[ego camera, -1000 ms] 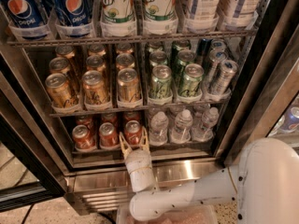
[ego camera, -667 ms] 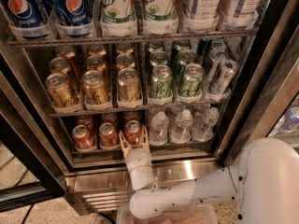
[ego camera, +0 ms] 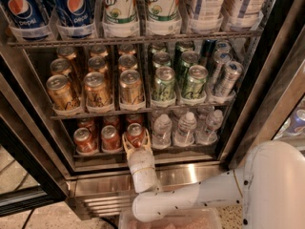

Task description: Pick coke can from bottom shelf of fridge

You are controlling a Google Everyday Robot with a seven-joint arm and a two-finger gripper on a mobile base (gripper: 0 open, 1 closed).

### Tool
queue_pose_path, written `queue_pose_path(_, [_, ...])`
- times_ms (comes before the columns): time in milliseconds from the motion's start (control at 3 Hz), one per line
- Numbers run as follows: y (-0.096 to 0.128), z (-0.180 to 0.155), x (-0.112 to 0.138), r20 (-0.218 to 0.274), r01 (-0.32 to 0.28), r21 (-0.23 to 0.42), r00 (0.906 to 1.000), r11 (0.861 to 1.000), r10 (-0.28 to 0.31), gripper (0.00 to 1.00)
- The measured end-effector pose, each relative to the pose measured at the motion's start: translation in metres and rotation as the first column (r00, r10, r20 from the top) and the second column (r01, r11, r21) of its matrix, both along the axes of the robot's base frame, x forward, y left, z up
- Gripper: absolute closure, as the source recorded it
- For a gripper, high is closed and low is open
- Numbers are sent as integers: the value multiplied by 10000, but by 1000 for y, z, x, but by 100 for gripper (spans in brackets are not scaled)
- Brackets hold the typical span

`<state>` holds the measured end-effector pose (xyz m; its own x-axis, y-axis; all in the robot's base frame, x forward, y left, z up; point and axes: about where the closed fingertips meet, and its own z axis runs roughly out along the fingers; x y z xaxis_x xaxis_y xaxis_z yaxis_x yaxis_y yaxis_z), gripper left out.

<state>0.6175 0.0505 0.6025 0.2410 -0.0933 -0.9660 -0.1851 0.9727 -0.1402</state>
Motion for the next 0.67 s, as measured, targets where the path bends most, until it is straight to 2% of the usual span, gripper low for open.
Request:
queue_pose_path(333, [0,0,0,0,-1,0,10000,10000,1,100])
queue_pose_path(667, [0,0,0,-1,-3,1,10000,10000,3,100])
